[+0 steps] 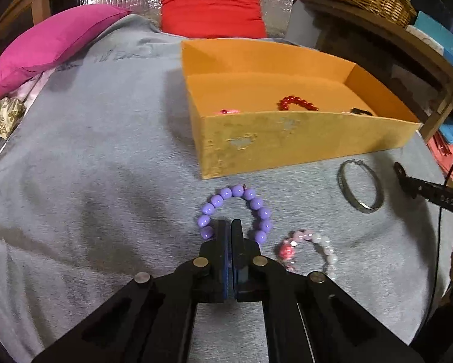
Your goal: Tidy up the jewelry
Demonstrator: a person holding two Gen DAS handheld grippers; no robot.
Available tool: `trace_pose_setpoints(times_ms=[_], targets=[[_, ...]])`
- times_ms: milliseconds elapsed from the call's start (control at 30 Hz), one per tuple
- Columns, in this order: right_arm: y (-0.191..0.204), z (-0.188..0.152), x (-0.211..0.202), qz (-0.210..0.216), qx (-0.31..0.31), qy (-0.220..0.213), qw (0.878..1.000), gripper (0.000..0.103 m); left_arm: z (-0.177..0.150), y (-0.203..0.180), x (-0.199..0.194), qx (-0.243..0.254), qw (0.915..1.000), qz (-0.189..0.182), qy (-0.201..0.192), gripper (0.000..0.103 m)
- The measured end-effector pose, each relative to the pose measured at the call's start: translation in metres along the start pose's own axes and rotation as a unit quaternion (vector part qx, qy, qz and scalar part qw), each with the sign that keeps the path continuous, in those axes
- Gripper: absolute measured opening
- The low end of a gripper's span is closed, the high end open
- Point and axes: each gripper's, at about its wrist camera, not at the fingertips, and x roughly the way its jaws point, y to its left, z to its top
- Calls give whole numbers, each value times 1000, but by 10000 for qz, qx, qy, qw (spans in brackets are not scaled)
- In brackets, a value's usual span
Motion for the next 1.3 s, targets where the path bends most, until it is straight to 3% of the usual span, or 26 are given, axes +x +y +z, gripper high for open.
trace_pose_setpoints(times_ms=[100, 167, 400, 500, 633, 667, 900, 933, 967, 1100, 1133, 1300], targets=[[0, 0, 0, -25, -25, -11, 10000, 14, 1, 1, 5, 6, 9999, 132, 106, 7], [1, 0, 1, -48, -18, -22, 10000, 14, 2, 2, 4, -31, 9998, 155, 73, 25], [1, -3, 1, -21, 27, -55, 10000, 14, 4, 7, -5, -68, 9999, 132, -49, 29], [0, -4, 0, -18, 37, -59, 10000, 14, 3, 8, -13, 100, 9997, 188, -141, 37], [-1, -4, 0, -1, 49, -61, 10000, 14, -1, 16, -21, 192, 9990, 290, -264, 59], [-1, -4, 0, 4, 51, -60, 10000, 14, -2, 19, -20, 181, 9990, 330, -254, 60], [-3, -3, 0, 25, 65, -50, 10000, 14, -7, 32, -3, 58, 9994, 313, 129, 60], [-3, -3, 1, 30, 68, -48, 10000, 14, -7, 30, -1, 42, 9996, 222, 142, 56], [-4, -3, 1, 35, 70, -47, 10000, 14, -7, 30, -1, 3, 9998, 134, 146, 44], [-4, -2, 1, 39, 61, -50, 10000, 14, -4, 33, 0, -185, 9998, -15, 117, 14], [-4, -2, 1, 43, 57, -50, 10000, 14, -2, 33, 1, -227, 9997, -43, 113, 10], [-5, -1, 0, 62, 66, -52, 9999, 15, -1, 23, -1, -145, 9999, -64, 23, 10]])
